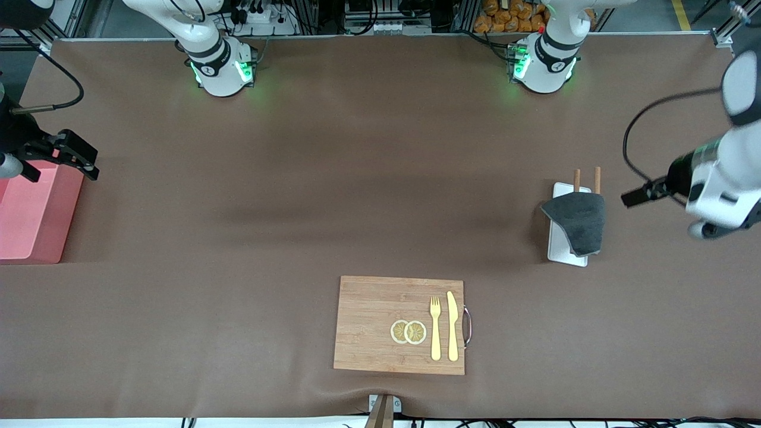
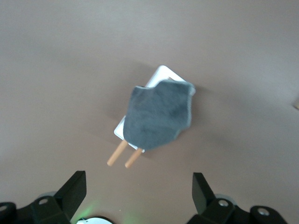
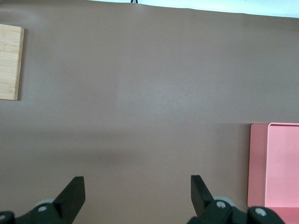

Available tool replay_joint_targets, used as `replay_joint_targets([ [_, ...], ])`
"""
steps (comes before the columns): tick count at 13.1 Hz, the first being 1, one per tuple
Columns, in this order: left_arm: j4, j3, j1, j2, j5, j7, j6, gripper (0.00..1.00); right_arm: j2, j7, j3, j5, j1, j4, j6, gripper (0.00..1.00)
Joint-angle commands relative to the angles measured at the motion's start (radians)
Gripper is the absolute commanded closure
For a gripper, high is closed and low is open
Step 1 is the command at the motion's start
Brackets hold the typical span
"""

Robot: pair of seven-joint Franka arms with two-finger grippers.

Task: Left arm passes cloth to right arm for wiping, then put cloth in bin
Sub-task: 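Move the left gripper over the grey cloth on the chopstick holder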

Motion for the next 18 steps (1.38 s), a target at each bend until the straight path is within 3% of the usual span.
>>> replay_joint_targets([
  [1, 0.059, 0.001, -0.015, 0.116, 0.058, -0.168, 0.029, 0.0, 0.014, 0.002, 0.006, 0.0, -0.001, 0.03, -0.019, 0.0],
  [8, 0.068, 0.004, -0.044, 0.224, 0.069, -0.6, 0.16, 0.0, 0.017, 0.002, 0.008, 0.0, -0.001, 0.03, -0.025, 0.0],
  [13, 0.103, 0.003, -0.126, 0.336, 0.205, -0.909, 0.186, 0.0, 0.015, 0.001, 0.006, 0.0, -0.002, 0.028, -0.028, 0.0],
  [18, 0.096, 0.001, -0.163, 0.391, 0.318, -1.017, 0.141, 0.0, 0.017, 0.001, 0.006, 0.0, 0.001, 0.022, -0.03, 0.0],
])
